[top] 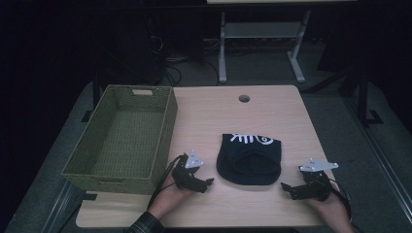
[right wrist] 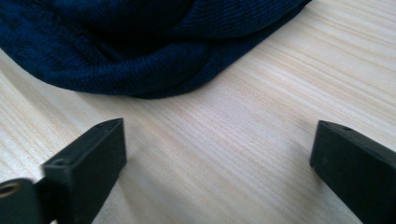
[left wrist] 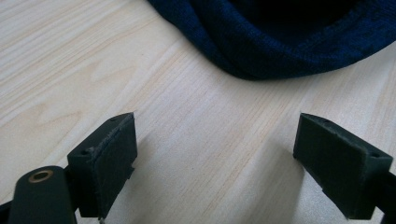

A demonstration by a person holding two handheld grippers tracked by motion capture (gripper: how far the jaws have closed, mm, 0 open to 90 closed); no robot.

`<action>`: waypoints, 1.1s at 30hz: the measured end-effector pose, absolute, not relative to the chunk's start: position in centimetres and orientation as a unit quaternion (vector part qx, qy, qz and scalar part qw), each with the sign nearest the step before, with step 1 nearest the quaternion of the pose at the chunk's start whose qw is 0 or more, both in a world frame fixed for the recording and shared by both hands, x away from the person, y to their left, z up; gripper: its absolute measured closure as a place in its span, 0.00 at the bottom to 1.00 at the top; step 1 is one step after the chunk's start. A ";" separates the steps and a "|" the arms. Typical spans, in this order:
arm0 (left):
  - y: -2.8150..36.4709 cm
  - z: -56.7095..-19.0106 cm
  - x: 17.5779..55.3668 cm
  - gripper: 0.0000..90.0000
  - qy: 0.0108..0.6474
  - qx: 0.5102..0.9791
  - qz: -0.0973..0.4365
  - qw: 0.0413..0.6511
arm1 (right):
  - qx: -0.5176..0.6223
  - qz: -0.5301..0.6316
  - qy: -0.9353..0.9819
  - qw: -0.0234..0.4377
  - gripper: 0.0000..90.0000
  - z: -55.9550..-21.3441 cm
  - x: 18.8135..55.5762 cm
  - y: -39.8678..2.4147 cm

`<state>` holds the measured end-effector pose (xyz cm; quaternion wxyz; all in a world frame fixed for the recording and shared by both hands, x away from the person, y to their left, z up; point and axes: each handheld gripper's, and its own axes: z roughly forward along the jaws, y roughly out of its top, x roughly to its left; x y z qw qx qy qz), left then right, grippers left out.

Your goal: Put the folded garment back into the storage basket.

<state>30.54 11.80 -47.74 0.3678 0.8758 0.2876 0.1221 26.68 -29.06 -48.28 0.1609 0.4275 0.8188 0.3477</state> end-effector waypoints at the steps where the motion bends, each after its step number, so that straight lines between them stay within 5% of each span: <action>1: 11.8 -47.7 30.5 0.14 0.288 0.876 0.122 0.368 | 0.425 0.349 0.819 0.163 0.10 -48.2 26.6 -29.1; 14: 11.8 -47.7 30.5 0.14 0.287 0.876 0.122 0.369 | 0.427 0.385 0.811 0.109 0.76 -46.0 27.6 -30.2; 19: 11.8 -47.7 30.5 0.14 0.286 0.876 0.122 0.368 | 0.415 0.396 0.811 0.113 0.93 -44.8 28.6 -30.3; 33: 11.8 -47.7 30.3 0.14 0.288 0.876 0.121 0.368 | 0.405 0.403 0.814 0.106 1.00 -42.6 32.3 -29.3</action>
